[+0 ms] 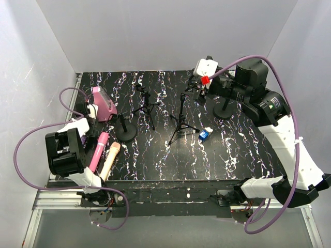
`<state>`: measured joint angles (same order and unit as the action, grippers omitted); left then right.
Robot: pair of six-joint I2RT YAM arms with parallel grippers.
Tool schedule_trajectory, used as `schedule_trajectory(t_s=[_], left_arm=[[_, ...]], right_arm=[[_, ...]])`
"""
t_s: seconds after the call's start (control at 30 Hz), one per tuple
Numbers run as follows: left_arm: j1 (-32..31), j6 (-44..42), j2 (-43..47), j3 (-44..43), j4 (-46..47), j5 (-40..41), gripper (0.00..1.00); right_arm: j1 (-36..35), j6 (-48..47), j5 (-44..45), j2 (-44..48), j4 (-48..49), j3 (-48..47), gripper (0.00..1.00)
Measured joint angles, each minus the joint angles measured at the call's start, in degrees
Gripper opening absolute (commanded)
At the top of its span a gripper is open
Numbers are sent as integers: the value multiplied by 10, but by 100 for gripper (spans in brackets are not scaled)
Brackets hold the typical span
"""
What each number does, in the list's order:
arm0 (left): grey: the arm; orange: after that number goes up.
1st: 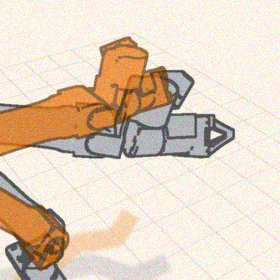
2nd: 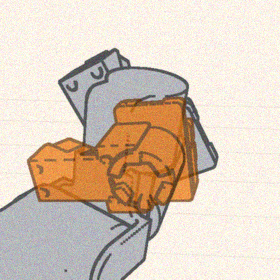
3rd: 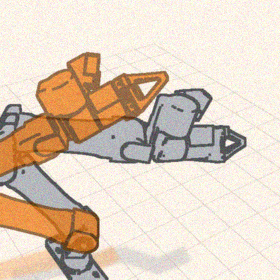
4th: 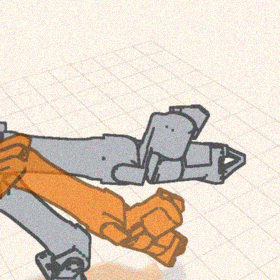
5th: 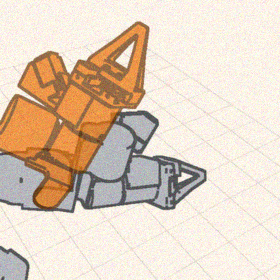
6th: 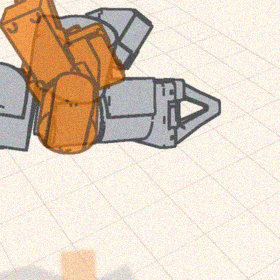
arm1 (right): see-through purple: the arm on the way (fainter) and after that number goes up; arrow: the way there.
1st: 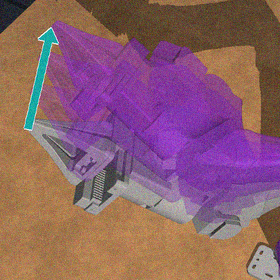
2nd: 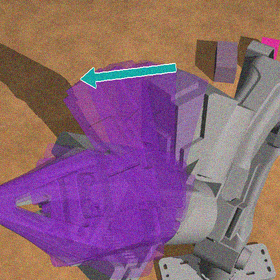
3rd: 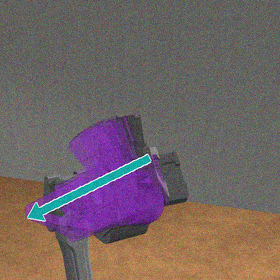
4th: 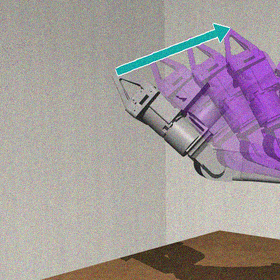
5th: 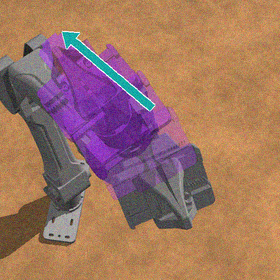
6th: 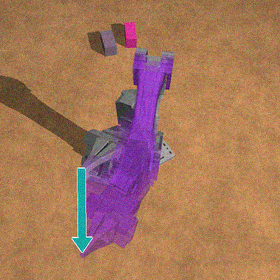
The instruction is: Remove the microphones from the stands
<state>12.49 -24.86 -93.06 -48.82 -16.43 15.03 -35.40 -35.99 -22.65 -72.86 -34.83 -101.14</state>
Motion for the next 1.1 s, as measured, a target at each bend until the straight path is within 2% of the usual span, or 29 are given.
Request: schedule_trajectory(t_s=[0.1, 0.23, 0.3, 0.37, 0.5, 0.57, 0.77, 0.87, 1.0, 1.1], left_arm=[[12, 13, -12, -25, -37, -5, 0], [17, 35, -14, -40, -100, -12, 34], [20, 49, -17, -50, -136, -19, 46], [21, 63, -18, -55, -162, -25, 54], [23, 74, -17, -58, -193, -30, 61], [24, 78, -16, -61, -204, -33, 68], [24, 82, -7, -59, -245, -54, 72], [24, 82, -1, -56, -276, -71, 72], [24, 80, 31, -73, -363, -101, 75], [24, 79, 54, -138, -441, -134, 75]], right_arm=[[0, -3, 3, 1, 0, 0, 86], [0, -4, 9, 6, 2, 5, 86], [0, -5, 11, 8, 2, 8, 86], [0, -5, 13, 9, 2, 8, 86], [0, -7, 15, 9, 2, 8, 86], [0, -7, 15, 9, 2, 8, 86], [0, 3, 24, 11, -20, 8, 87], [0, 43, 47, 20, -42, 8, 87], [9, 121, 70, 56, -88, 13, 87], [35, 168, 71, 113, -111, 52, 87]])
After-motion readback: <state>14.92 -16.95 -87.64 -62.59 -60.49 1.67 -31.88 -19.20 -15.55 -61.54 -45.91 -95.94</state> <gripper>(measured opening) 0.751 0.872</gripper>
